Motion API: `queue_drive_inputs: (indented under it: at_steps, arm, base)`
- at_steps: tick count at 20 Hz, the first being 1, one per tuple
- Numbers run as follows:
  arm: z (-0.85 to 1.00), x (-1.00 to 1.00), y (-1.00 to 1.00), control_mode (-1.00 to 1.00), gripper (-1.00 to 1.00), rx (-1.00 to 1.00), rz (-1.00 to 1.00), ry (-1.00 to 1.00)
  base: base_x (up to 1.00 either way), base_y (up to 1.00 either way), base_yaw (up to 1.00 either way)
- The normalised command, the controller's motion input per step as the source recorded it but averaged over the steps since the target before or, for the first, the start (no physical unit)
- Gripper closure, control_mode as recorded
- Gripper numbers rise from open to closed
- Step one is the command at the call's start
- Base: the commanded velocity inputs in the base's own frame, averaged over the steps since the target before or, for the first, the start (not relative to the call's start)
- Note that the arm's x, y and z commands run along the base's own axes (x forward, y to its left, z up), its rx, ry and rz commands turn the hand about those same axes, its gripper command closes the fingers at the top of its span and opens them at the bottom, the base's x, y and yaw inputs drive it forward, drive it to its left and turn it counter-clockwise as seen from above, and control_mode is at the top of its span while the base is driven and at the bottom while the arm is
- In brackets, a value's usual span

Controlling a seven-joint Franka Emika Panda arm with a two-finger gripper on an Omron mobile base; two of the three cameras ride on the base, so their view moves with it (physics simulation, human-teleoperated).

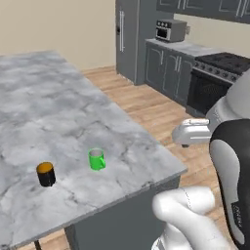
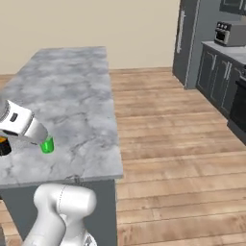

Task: Clear the mugs and bowl far away from the sink.

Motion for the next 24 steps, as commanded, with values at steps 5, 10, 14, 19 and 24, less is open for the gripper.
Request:
queue_drive_inputs:
  at_steps: [5,10,14,19,24]
  arm:
    - [0.00,0.00,0.00,1.00,-1.00,0.00,0.00,0.00]
    - [0.00,0.00,0.00,1.00,-1.00,0.00,0.00,0.00]
    - [0.00,0.00,0.00,1.00,-1.00,0.00,0.00,0.00]
    - [0.00,0.00,0.00,1.00,-1.00,0.00,0.00,0.00]
    - [0.00,0.00,0.00,1.00,-1.00,0.00,0.00,0.00]
  base:
    - [0.00,0.00,-1.00]
    - [0.00,0.00,-1.00]
    - [0.00,0.00,-1.00]
    - [0.00,0.00,-1.00]
    - [0.00,0.00,-1.00]
